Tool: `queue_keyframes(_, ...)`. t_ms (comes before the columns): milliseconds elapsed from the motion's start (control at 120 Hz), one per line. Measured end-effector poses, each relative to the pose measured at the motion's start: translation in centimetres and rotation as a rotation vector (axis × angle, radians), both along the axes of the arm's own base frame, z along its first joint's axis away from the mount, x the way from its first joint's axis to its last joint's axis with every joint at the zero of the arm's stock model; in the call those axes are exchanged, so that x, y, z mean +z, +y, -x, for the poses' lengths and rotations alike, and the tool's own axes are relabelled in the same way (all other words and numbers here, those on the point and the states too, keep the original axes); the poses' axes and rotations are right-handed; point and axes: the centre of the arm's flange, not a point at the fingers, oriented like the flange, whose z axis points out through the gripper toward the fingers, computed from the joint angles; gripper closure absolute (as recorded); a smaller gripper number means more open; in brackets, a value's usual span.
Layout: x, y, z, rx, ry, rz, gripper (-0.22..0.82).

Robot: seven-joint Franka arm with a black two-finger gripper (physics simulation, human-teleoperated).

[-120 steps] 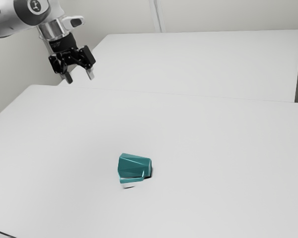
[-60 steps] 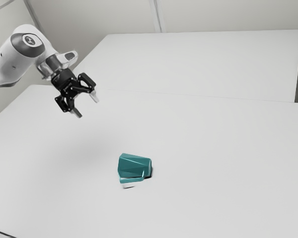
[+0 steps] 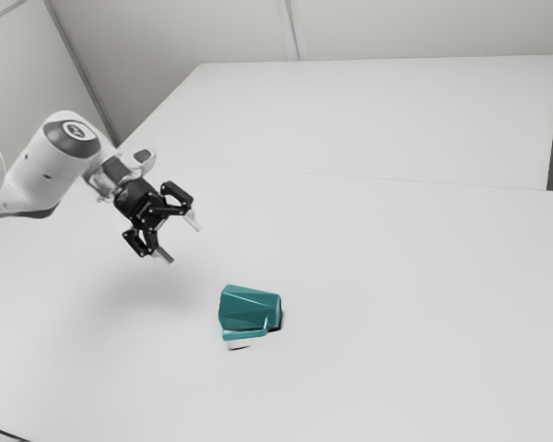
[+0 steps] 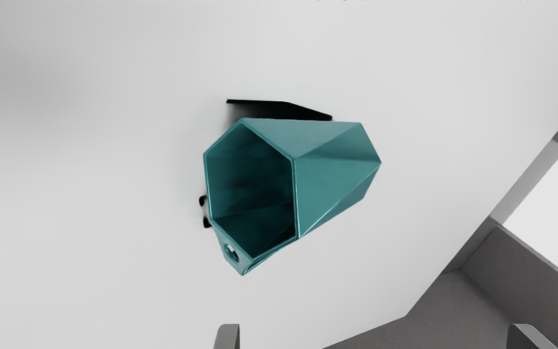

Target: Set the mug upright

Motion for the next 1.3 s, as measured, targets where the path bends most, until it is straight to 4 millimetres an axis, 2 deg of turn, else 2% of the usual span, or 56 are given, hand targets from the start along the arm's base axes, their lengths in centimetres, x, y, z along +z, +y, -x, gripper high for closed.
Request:
queue_keyframes(383,-5.2,-1.0,2.6,-0.016,0.005,0.020,0.00)
queue_keyframes(658,-6.4,-3.1,3.3,-0.046,-0.016,0.046,0.00)
queue_keyframes(850,-7.1,-3.9,2.3,-0.036,-0.070,0.014,0.00)
queue_keyframes(1300,-9.3,-3.7,2.3,0.028,-0.157,0.024,0.00)
